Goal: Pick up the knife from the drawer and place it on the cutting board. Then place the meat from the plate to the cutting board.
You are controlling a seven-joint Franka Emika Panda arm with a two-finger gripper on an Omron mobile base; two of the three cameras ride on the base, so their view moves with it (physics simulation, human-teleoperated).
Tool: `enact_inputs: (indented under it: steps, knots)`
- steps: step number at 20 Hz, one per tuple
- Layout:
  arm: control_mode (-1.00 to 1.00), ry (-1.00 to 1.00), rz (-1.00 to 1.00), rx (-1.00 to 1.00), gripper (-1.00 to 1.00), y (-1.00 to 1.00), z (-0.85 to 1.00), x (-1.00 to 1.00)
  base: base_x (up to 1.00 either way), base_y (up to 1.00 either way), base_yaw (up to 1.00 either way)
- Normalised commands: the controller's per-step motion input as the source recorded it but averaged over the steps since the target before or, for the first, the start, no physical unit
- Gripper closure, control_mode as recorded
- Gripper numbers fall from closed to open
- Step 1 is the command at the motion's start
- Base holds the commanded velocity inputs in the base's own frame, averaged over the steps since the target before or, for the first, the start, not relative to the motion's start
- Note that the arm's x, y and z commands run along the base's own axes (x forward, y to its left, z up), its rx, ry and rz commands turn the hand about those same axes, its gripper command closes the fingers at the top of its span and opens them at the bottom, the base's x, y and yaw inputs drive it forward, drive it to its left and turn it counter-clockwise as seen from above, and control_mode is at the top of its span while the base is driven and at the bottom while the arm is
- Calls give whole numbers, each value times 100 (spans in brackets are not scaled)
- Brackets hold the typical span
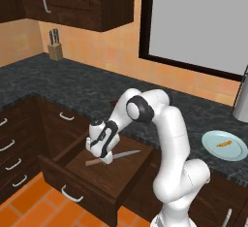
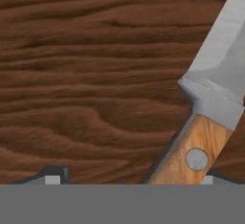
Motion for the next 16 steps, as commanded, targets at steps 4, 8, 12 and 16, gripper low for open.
enact_inputs:
  steps: [4, 8, 12, 16]
  knots:
    - [-100, 1, -5, 0, -100, 23, -61, 0, 0, 0, 0]
    - [-100, 0, -7, 0, 100, 10, -58, -45, 0, 0, 0]
    - [-100, 2, -6, 0, 100, 5, -46, -36, 0, 0, 0]
    - [-100, -4, 1, 0, 100, 0, 61, -90, 0, 0, 0]
